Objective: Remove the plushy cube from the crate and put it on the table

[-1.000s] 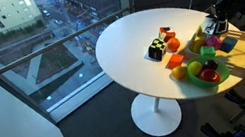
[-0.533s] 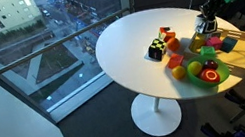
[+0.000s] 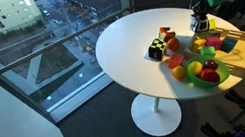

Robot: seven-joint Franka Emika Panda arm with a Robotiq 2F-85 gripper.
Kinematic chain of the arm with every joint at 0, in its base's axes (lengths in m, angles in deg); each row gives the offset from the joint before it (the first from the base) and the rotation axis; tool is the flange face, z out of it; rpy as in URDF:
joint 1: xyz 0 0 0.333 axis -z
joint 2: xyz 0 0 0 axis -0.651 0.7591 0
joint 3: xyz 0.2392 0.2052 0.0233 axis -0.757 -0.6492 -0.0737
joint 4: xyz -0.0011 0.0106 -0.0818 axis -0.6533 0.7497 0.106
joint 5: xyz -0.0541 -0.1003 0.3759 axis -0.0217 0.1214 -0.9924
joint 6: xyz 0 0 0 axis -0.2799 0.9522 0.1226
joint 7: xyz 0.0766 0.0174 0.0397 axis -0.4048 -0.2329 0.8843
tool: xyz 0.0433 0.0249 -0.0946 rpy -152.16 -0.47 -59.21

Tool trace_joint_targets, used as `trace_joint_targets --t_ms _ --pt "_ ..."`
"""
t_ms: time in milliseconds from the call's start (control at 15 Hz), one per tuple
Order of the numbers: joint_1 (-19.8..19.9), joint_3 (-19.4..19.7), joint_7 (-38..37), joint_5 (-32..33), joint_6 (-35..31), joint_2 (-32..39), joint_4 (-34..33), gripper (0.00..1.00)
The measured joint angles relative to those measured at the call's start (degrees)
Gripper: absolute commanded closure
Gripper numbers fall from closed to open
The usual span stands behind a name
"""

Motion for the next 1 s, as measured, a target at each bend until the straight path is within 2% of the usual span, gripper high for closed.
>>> trace_joint_targets --t_ms 867,933,1000 --pt "-4.13 1.52 -7.93 0.6 -0.26 4.04 -4.16 0.93" --pt "-4.53 1.58 -8.37 0.65 -0.26 4.29 -4.37 0.71" --pt "-4.85 1.6 -8.52 0.65 -0.26 4.47 -4.53 0.58"
